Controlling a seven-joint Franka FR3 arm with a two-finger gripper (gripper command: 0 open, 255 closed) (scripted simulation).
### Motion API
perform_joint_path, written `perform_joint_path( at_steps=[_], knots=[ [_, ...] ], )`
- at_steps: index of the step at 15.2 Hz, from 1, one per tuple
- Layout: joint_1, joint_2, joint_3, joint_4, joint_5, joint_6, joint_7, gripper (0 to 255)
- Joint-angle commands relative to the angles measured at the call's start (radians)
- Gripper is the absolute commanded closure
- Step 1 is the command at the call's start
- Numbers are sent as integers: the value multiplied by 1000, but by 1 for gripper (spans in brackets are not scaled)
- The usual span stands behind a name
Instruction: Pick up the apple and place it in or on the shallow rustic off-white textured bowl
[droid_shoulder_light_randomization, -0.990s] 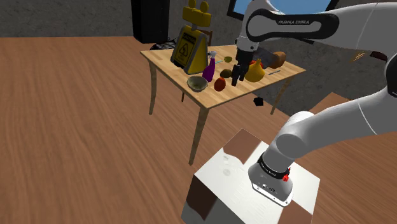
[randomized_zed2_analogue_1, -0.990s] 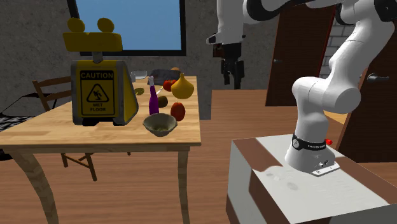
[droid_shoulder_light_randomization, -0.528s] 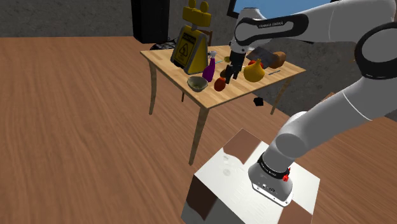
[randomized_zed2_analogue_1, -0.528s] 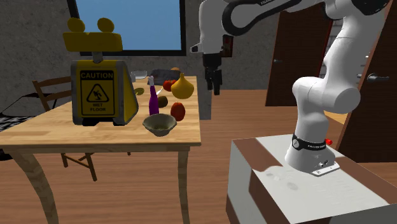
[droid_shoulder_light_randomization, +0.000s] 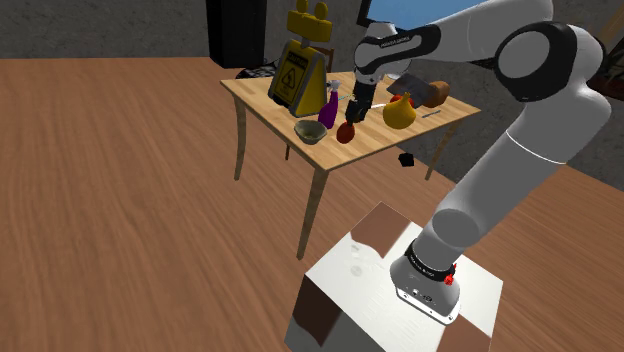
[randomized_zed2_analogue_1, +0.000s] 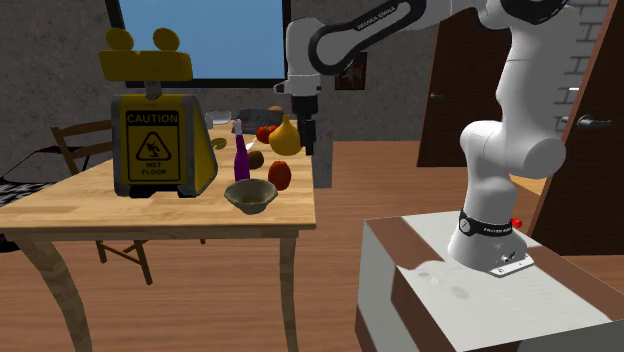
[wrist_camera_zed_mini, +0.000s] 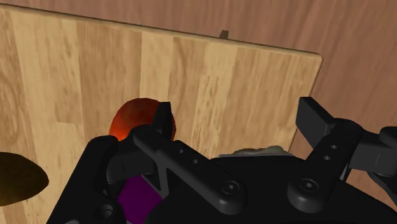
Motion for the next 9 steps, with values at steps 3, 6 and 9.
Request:
perform_joint_path(
  at_steps=[3, 6, 9],
  knots=[
    [-24, 153, -31, 117, 54, 50, -66, 0],
    [-50, 264, -43, 219, 101, 67, -110, 0],
    [-84, 377, -46, 334, 149, 72, -150, 0]
  ],
)
